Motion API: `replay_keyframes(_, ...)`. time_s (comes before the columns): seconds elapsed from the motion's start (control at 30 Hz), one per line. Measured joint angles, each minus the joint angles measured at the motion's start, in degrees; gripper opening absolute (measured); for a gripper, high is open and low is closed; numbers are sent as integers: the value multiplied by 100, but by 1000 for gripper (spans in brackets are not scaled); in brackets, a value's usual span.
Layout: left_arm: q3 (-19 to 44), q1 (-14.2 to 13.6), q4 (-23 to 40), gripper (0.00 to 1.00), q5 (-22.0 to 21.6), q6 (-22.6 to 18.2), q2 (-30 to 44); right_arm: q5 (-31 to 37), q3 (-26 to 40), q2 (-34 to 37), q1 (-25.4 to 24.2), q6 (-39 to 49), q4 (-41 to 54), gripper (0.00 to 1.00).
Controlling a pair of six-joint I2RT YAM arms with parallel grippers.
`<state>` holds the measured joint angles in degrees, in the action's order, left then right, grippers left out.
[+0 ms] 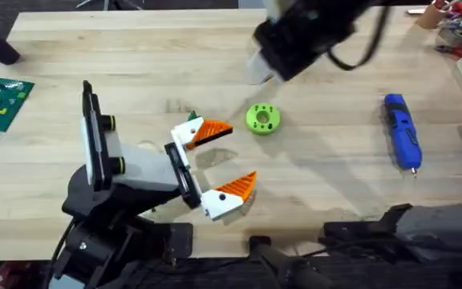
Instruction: Pick up the gripper from the table and insert it into the empty holder that is missing its gripper. Then pick up a screw, insert it into the mounting hole, and use the screwdriver to tighten it. Finally, clean up the table by picking up the vegetable and placing it into the bucket.
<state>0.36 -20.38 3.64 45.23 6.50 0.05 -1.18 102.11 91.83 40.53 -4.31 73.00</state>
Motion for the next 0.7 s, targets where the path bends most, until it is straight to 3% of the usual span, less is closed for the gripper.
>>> replay_keyframes(0.1,2,0,0,986,-2,0,0,217,-450,-743,-87,-162,-207,6)
replay_keyframes(0.3,2,0,0,986,-2,1,0,240,-2149,-2301,-183,-403,-1389,14)
replay_keyframes(0.33,0,0,0,986,-2,2,-1,206,-2398,-2413,-184,-444,-1582,72)
replay_keyframes(0.4,0,0,0,986,-2,2,0,134,-2805,-2472,-187,-508,-1847,302)
replay_keyframes(0.57,2,0,0,986,-2,2,-2,65,-3354,-2085,-187,-575,-2038,959)
replay_keyframes(0.7,2,0,0,986,-2,0,-2,26,-3415,-1702,-187,-600,-2070,992)
